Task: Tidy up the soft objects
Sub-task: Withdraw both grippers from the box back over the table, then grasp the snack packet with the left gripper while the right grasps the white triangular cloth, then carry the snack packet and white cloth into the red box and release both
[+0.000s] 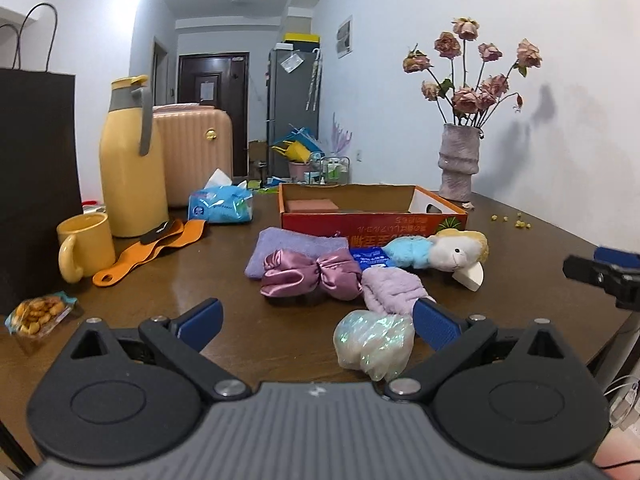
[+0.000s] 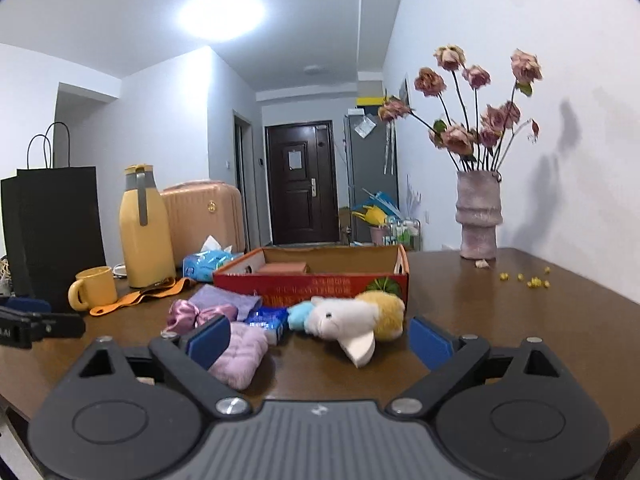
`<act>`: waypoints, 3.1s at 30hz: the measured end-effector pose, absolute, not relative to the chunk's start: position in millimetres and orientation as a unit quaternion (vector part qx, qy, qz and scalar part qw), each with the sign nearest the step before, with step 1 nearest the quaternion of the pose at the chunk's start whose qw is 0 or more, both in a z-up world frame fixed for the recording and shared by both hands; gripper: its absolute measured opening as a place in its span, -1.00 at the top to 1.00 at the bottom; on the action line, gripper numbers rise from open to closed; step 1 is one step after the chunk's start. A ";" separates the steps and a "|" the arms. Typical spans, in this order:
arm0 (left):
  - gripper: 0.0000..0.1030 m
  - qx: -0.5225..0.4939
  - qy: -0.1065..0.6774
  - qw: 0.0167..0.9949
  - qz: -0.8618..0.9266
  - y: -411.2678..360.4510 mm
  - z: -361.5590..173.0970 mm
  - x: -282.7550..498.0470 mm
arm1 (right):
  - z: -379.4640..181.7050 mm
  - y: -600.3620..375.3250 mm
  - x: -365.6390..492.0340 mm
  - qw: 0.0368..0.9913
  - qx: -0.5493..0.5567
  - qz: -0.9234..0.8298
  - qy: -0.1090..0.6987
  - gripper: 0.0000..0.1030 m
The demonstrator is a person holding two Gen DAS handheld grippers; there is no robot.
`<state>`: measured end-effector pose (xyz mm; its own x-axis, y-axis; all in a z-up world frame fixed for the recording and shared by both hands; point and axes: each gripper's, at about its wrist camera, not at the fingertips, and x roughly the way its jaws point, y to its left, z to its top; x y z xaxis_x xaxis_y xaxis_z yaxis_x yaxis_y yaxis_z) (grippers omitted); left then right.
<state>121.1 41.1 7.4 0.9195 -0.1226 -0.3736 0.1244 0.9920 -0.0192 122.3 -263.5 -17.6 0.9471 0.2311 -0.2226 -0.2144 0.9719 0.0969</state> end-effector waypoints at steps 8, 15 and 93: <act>-1.00 0.004 0.205 0.977 -0.063 40.6 0.9 125.1 | -20.2 -263.8 123.8 0.987 0.037 0.104 0.114 -0.87; -1.00 -0.004 0.223 0.972 -0.071 40.0 -6.6 141.2 | -25.0 -256.1 138.8 0.983 0.043 0.117 0.138 -0.87; 0.14 -0.022 0.396 0.911 -0.117 -52.2 -49.7 460.9 | -44.5 -346.7 270.7 0.956 -0.069 -0.042 0.280 0.52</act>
<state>460.9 -52.2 -49.7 0.6596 -0.2306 -0.7154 0.1954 0.9717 -0.1331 270.7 -346.7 -44.5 0.8392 -0.1191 -0.5306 0.0413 0.9869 -0.1562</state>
